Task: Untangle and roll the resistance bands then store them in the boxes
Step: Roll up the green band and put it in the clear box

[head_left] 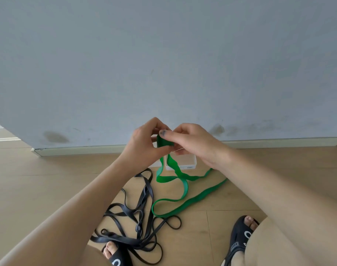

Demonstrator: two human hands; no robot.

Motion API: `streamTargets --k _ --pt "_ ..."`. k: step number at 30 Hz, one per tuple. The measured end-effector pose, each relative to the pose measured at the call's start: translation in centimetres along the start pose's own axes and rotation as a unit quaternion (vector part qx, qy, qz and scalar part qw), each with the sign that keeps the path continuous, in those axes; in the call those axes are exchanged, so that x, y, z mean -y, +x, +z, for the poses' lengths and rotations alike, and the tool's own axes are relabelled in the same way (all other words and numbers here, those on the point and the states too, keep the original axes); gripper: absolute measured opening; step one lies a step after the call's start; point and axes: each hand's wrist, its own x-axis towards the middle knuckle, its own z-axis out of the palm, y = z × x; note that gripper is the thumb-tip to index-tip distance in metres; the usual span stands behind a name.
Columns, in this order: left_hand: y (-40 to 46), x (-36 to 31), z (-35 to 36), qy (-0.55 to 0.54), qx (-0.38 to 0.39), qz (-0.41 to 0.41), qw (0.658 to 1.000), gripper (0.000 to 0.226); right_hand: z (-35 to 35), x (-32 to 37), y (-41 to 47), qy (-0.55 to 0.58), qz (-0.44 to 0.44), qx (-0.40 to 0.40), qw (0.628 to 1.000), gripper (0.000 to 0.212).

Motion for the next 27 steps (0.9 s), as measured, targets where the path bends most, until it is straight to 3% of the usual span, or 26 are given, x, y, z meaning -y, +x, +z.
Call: streamTargets --k 5,9,16,27 --pt "0.0 -0.5 0.6 0.019 -0.019 0.017 0.999 0.034 0.6 -0.5 -0.1 0.016 -0.021 -0.061 0.998 0.036" --pt "-0.2 -1.0 1.1 0.024 -0.025 0.038 0.999 0.04 -0.1 -0.1 -0.4 0.066 -0.032 -0.065 0.995 0.017" --pt "-0.3 -0.8 0.9 0.044 -0.055 0.056 0.996 0.026 -0.9 0.2 -0.9 0.145 -0.024 -0.028 0.989 0.012" --pt "-0.4 -0.5 0.1 0.121 -0.072 0.078 0.987 0.028 -1.0 0.3 -0.6 0.161 -0.016 -0.013 0.987 0.011"
